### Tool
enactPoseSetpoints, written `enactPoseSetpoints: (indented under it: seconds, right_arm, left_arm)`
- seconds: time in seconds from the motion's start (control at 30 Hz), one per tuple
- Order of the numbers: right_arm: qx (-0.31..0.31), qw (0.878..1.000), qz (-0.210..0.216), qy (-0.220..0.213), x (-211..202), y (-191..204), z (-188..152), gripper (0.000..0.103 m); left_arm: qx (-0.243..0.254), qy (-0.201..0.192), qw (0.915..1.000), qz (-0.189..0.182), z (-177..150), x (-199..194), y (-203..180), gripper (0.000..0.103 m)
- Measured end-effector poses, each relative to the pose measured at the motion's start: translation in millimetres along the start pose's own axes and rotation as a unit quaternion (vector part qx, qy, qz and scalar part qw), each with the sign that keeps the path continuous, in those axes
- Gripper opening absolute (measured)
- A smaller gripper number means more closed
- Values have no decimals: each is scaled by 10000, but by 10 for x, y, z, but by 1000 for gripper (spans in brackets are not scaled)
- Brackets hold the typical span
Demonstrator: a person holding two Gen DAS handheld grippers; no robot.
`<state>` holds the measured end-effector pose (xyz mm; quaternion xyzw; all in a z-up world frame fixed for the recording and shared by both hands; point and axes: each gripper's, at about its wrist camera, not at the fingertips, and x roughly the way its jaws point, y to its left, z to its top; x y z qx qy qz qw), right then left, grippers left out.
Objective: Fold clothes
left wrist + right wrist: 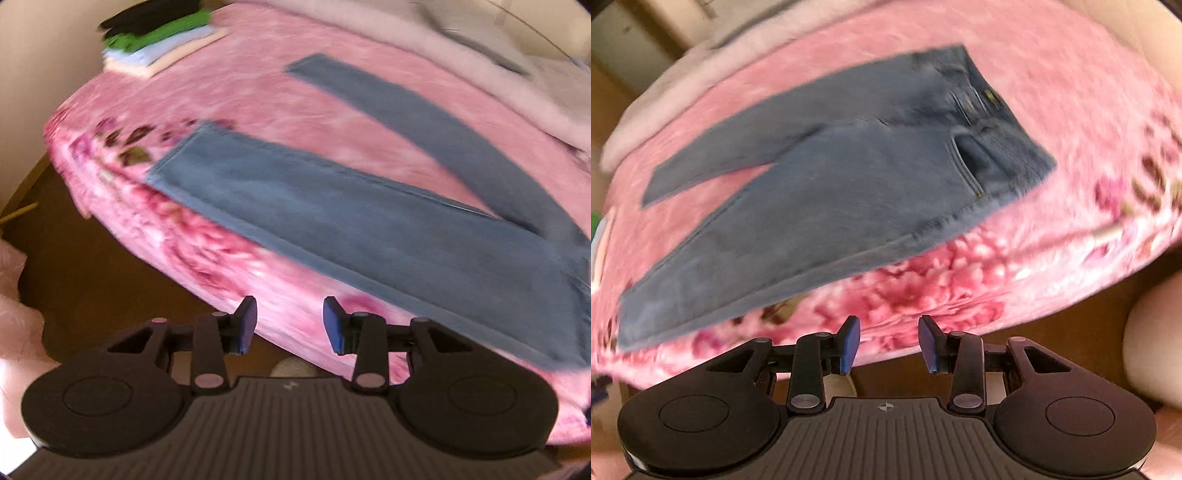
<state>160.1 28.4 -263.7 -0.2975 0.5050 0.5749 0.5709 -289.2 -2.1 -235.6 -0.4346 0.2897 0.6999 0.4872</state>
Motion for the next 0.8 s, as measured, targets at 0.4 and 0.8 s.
enactPoseSetpoints:
  seconds: [0.4,0.8]
  right_arm:
    - [-752,9962,-6,-435,-609,110,-285,41]
    - [-673,9966,-146,-455,-827,-39,-377,41]
  left_arm:
    - [593,-704,9956,-190,-171,-995,-494,45]
    - [1101,-577,9923,-5,-475,-1154,-611,45]
